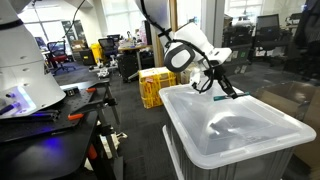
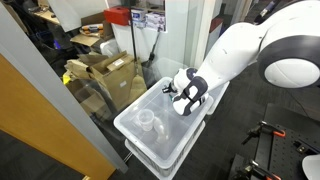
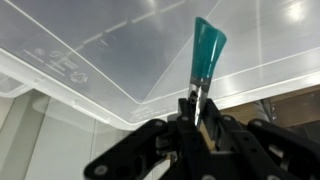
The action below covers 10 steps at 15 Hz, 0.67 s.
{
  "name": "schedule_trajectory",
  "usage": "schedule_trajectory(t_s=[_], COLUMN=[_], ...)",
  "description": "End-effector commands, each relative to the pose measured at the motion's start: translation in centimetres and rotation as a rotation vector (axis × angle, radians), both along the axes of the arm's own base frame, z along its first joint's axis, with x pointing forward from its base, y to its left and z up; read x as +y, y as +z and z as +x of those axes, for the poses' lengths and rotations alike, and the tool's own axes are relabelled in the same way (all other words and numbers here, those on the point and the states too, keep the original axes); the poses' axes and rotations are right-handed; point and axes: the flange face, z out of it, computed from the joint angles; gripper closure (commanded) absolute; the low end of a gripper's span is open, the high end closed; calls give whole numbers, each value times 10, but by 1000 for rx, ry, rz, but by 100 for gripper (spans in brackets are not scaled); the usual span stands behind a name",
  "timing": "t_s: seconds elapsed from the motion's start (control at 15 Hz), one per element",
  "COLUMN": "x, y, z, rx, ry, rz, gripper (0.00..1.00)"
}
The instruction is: Put the marker in the cup
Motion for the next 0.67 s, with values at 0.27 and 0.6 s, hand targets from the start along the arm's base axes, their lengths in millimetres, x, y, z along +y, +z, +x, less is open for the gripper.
schedule_trajectory(t_s=[0.27, 0.6], x=[31, 62], y=[50, 59], z=[5, 3], rx=[-72, -92], ry=[2, 30], rz=[-94, -142], gripper=[95, 95])
